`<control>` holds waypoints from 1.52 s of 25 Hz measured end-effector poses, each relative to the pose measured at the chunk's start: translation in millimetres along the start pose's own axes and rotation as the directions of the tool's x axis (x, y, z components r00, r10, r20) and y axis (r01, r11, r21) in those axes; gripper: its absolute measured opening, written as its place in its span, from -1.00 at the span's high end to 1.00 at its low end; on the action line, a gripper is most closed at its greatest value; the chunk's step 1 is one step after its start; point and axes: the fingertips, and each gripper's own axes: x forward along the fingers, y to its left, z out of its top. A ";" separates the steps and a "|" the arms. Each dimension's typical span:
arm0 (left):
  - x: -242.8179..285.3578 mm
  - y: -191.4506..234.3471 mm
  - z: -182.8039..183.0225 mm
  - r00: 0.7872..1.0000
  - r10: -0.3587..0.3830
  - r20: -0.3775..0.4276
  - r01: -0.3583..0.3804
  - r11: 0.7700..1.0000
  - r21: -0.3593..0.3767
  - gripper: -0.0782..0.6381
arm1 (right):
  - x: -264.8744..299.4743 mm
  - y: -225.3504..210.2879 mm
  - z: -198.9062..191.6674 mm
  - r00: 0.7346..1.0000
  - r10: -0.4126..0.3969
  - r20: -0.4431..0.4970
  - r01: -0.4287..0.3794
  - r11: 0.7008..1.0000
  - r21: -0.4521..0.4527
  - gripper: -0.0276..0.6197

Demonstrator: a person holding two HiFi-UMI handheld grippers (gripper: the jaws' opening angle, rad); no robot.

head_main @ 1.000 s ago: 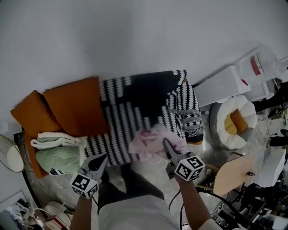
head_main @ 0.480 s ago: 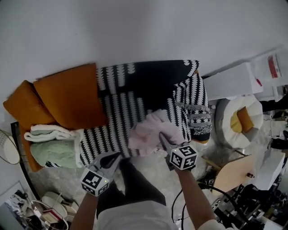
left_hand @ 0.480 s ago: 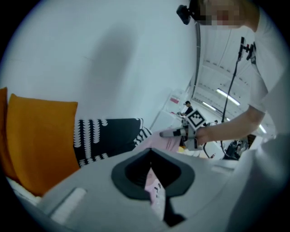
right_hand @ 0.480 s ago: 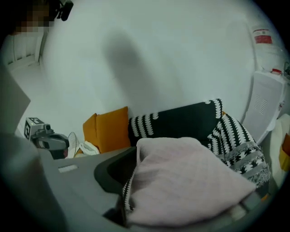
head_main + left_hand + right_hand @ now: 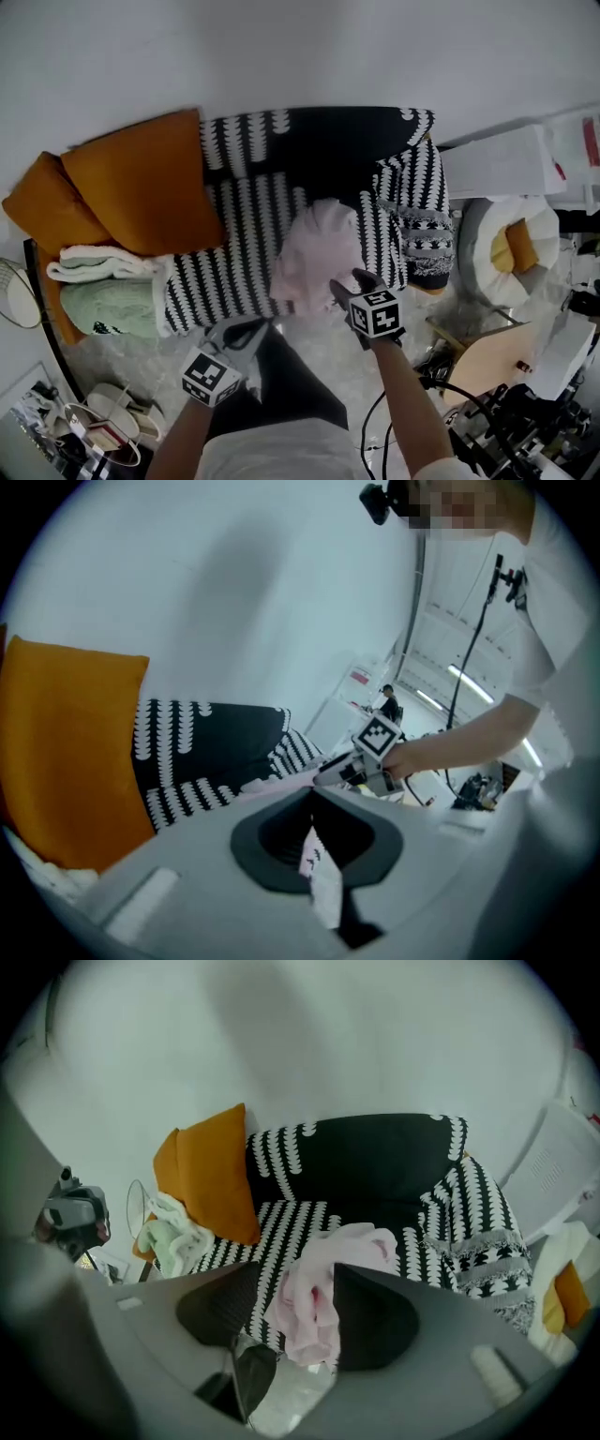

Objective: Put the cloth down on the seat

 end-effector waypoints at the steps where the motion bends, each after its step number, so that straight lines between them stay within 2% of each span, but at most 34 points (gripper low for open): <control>1: 0.5 -0.6 -1.3 1.000 0.000 -0.002 0.000 1.000 -0.004 0.78 | 0.0 -0.2 -1.6 1.000 0.002 0.000 -0.002 1.000 -0.002 0.12; 7: -0.3 -8.8 1.4 1.000 0.001 -0.005 -0.001 1.000 0.000 0.78 | -11.6 4.9 2.7 0.998 0.019 0.055 -0.020 1.000 0.018 0.17; 14: -19.8 -29.3 7.2 1.000 -0.001 -0.006 0.002 1.000 0.006 0.78 | -40.5 28.0 8.4 0.994 0.021 0.111 -0.023 0.999 0.024 0.33; 21: -54.2 -55.7 4.1 1.000 -0.016 -0.006 0.017 0.999 0.046 0.78 | -86.4 62.6 3.4 0.978 -0.011 0.210 0.002 0.999 0.045 0.55; 25: -81.5 -72.9 3.1 1.000 -0.030 -0.004 0.030 0.997 0.066 0.78 | -118.4 83.4 -9.0 0.969 -0.048 0.242 0.031 0.997 0.076 0.61; 30: -120.1 -92.6 -7.8 0.999 -0.029 -0.035 0.033 0.992 0.120 0.78 | -162.7 116.3 -27.1 0.948 -0.099 0.301 0.064 0.990 0.123 0.70; 32: -136.4 -101.4 -13.3 0.999 -0.033 -0.030 0.037 0.991 0.129 0.78 | -178.3 129.7 -36.4 0.940 -0.118 0.319 0.079 0.988 0.133 0.73; 35: -160.8 -116.2 -17.9 0.999 -0.048 -0.016 0.050 0.988 0.144 0.78 | -200.1 150.5 -50.0 0.926 -0.148 0.348 0.100 0.983 0.151 0.88; 38: -186.1 -131.6 -23.5 0.998 -0.064 -0.005 0.064 0.983 0.173 0.78 | -221.9 173.9 -62.7 0.908 -0.169 0.383 0.113 0.980 0.164 0.90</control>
